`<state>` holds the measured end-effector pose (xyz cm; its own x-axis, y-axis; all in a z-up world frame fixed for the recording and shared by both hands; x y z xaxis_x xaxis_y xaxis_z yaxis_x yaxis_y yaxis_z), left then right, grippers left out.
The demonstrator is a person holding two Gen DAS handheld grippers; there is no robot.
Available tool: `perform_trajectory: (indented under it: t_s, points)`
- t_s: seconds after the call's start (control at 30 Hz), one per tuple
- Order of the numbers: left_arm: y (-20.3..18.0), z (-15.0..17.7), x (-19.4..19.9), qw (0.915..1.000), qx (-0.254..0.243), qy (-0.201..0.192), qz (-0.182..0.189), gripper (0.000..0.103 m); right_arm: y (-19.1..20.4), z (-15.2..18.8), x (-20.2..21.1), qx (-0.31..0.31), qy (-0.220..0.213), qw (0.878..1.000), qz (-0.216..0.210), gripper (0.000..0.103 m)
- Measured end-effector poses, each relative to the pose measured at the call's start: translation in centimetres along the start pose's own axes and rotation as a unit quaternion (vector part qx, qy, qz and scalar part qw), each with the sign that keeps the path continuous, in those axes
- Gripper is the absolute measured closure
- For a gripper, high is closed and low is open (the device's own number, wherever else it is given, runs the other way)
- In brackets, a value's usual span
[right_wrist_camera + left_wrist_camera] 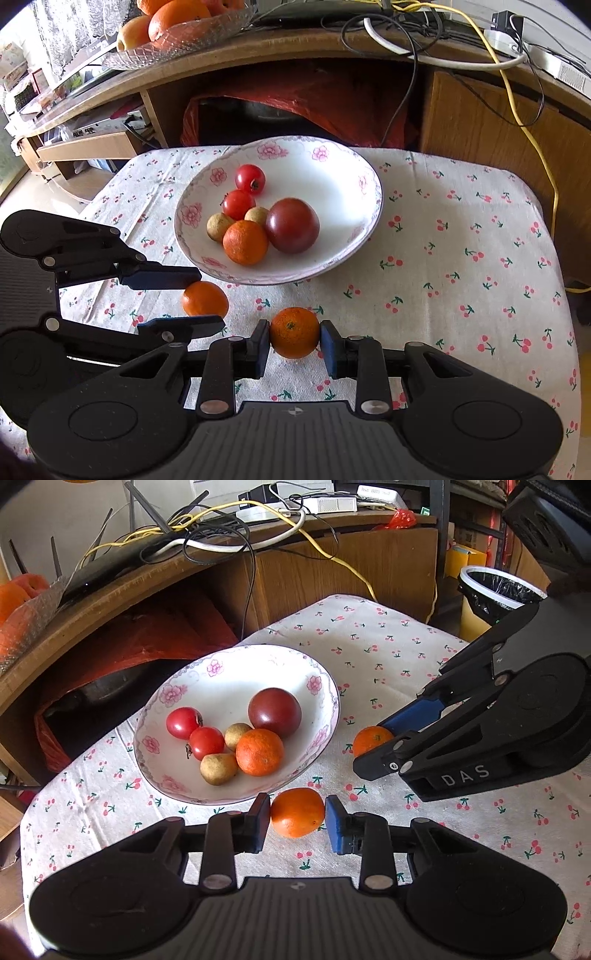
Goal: Organize fruits
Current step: 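Grasp an orange with the left tool while the right tool grasps another orange, then carry both oranges to the bowl and release them with both tools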
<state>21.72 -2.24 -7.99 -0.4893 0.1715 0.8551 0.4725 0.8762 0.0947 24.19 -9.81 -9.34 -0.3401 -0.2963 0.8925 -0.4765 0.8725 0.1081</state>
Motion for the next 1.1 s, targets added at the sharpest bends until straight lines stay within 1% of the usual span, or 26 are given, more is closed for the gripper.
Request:
perform_trajectory:
  t_s: [0.23, 0.37, 0.5, 0.7, 0.93, 1.1]
  points:
    - [0.7, -0.4, 1.4, 0.9998, 0.012, -0.016, 0.004, 0.063, 0.2, -0.4, 0.4, 0.0, -0.01, 1.0, -0.002, 0.078]
    - [1.9, -1.2, 1.8, 0.9992, 0.026, -0.03, -0.008, 0.063, 0.4, -1.1, 0.7, 0.001, -0.019, 1.0, -0.003, 0.078]
    - [3.5, -1.9, 1.3, 0.998, 0.048, -0.033, -0.025, 0.063, 0.4, -2.2, 0.6, 0.002, -0.031, 1.0, -0.001, 0.078]
    - [4.9, -2.3, 0.3, 0.9966, 0.063, -0.033, -0.041, 0.063, 0.4, -3.9, -0.1, -0.001, -0.044, 0.999, 0.004, 0.078]
    - [6.1, -2.8, -0.7, 0.9949, 0.079, -0.039, -0.049, 0.062, 0.5, -4.2, -1.2, 0.001, -0.043, 0.999, 0.004, 0.078]
    - [6.7, -3.6, -1.3, 0.9944, 0.079, -0.046, -0.053, 0.062, 0.4, -4.9, -1.9, 0.002, -0.052, 0.999, 0.004, 0.078]
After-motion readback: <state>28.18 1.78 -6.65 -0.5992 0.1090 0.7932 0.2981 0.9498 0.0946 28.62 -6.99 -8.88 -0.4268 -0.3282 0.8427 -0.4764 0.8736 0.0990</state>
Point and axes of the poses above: each gripper's, at about its wrist camera, not at the fingertips, and x roughly against the way its jaws point, y to its left, z to its underside, the point moved 8 cm from there along -x, roughly the way its jaws point, and after that the axes turned 7 degrees about y, right-handed, at the moved point
